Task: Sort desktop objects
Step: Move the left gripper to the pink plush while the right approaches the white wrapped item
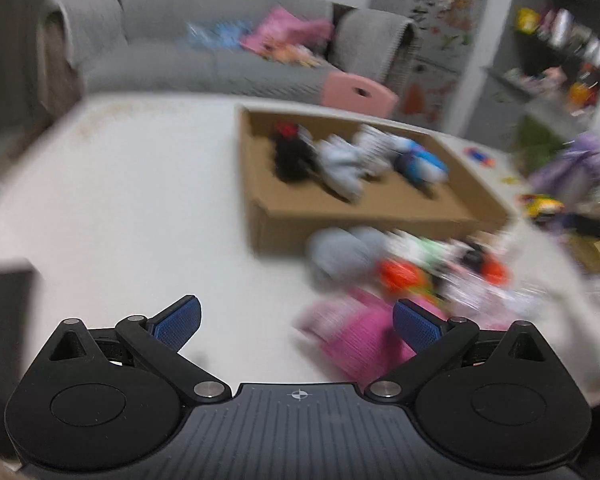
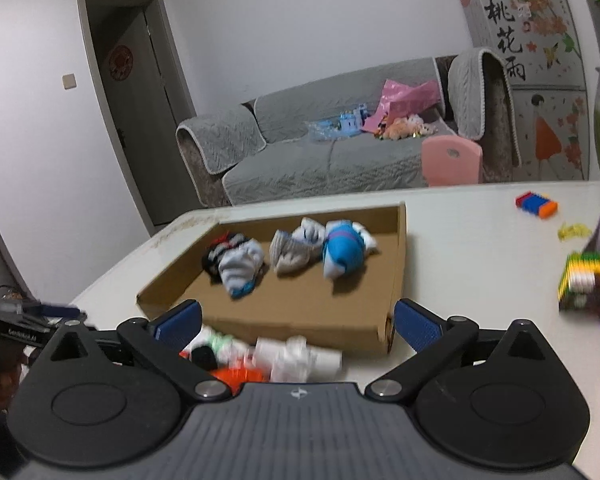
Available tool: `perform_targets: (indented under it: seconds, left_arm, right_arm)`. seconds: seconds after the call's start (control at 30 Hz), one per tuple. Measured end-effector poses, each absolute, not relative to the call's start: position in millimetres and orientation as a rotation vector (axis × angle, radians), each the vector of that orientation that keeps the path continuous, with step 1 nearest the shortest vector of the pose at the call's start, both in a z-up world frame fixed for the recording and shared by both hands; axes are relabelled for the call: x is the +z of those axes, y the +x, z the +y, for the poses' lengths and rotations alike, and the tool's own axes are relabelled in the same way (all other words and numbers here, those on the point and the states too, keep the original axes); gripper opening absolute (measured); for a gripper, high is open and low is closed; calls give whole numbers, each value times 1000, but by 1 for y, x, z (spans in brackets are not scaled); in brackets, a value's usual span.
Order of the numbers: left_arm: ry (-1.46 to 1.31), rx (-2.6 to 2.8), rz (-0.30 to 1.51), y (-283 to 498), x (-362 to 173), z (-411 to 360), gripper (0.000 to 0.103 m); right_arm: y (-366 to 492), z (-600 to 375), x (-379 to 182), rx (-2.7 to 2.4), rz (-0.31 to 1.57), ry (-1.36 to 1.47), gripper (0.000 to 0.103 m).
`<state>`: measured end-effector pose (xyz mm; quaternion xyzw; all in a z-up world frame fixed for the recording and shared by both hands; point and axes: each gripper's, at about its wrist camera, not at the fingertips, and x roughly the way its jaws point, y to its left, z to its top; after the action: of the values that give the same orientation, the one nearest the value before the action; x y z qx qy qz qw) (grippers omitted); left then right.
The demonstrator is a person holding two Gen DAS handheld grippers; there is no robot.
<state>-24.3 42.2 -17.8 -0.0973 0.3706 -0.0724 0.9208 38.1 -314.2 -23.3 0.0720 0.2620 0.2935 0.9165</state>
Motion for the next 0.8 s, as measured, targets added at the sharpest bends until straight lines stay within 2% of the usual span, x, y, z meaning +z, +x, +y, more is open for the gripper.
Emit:
perform_targets:
  seconds: [0.13,0.4,0.8]
  left_arm:
    - [-267,-281,760,-32,-20,30,103]
    - [-127,-312,788,-42,-28,-17,103]
    - [-176,-295,798,-45,-35,-22,103]
  right_arm:
    - [31,-309,-27,621,542,136,102]
    - [27,-307,-39,639,560,122,102]
    - [28,-295,-51,641,589,101,102]
